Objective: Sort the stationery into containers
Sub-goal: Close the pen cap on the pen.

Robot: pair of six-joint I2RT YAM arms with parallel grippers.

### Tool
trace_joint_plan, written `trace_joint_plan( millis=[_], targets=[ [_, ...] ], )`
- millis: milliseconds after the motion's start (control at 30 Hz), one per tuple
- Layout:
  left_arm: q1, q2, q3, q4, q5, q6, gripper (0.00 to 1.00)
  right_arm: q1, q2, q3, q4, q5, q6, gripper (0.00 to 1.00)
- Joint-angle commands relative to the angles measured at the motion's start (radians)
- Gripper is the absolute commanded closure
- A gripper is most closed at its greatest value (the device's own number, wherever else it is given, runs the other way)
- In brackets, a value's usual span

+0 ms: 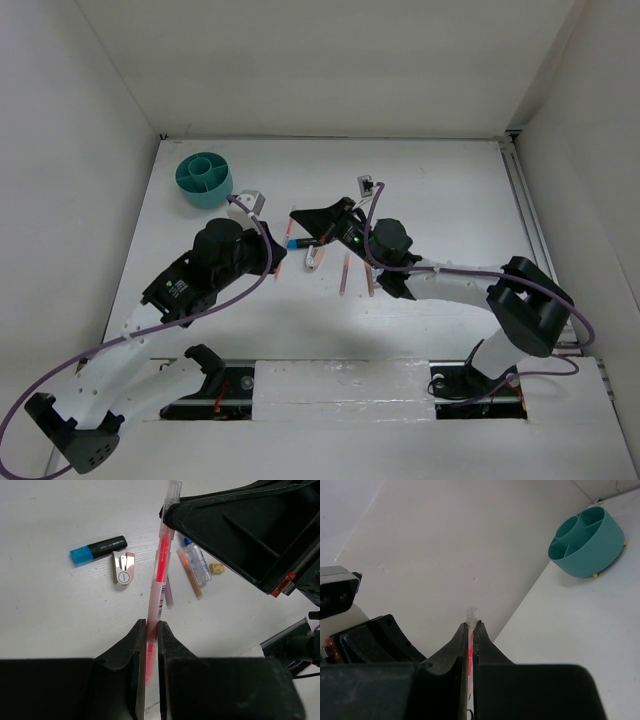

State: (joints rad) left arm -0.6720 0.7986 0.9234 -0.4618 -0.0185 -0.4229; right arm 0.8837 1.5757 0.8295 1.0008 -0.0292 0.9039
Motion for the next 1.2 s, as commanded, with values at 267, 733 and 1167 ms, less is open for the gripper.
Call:
trace_joint_plan(
  millis=[267,733,1167],
  targets=[
    [0.015,0.073,0.084,0.092,-0.107,0.004,1.00,0.020,0.009,0.033,0.008,-0.162,0.064,1.00],
    [0.015,0.030,0.137,0.083,-0.158,0.032,1.00,0.020,-0.011,0.062,-0.042,-0.216,0.076,1.00],
    [0.015,0.059,0.164,0.104,-0.176,0.050,1.00,0.049,0.018,0.062,-0.113,-0.256,0.020,1.00]
  ],
)
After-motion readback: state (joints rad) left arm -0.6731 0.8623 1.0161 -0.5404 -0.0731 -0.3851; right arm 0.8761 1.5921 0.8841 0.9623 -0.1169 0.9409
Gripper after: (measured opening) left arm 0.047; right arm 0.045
